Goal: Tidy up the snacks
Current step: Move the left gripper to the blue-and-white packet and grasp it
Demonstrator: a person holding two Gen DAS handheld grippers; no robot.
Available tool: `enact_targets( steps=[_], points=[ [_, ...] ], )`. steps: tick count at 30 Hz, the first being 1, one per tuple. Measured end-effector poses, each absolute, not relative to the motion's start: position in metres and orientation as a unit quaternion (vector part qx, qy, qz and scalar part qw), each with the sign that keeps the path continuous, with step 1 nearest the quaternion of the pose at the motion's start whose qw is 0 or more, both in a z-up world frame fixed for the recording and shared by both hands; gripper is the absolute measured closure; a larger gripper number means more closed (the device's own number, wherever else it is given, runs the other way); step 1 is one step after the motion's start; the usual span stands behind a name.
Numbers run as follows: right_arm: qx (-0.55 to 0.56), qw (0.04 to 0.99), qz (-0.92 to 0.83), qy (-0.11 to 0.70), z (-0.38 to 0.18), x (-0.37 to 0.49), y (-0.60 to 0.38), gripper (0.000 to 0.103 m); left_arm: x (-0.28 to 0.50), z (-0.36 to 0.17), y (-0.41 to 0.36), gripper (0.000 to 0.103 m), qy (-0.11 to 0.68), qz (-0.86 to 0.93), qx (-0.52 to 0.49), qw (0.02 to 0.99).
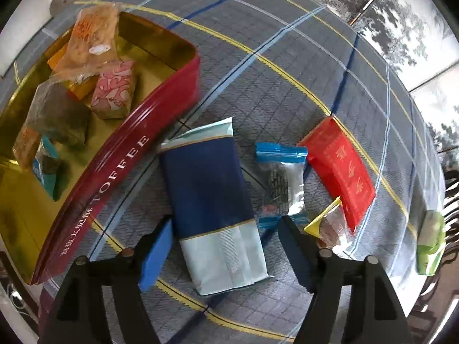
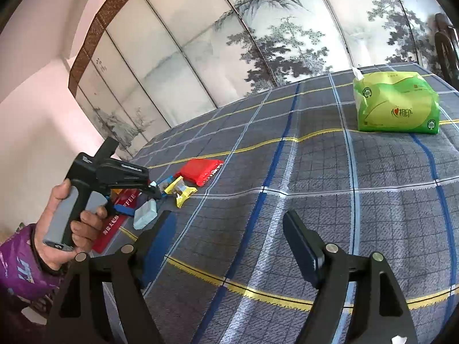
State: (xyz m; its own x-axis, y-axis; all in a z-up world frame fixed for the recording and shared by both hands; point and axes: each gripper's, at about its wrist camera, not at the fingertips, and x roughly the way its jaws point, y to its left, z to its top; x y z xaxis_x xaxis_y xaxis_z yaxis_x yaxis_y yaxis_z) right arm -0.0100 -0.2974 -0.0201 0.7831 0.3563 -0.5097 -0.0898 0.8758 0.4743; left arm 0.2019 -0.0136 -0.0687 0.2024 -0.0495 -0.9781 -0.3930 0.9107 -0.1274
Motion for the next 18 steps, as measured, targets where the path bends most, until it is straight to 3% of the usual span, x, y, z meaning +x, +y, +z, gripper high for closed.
enact_targets(
  steps=[18],
  points=[
    [0.241,0.915,0.100,0.308,-0.022,-0.006,-0.309,0.017,0.173,-0.069,-0.022,0.030,0.614,0.070,-0.099,0.780]
  ],
)
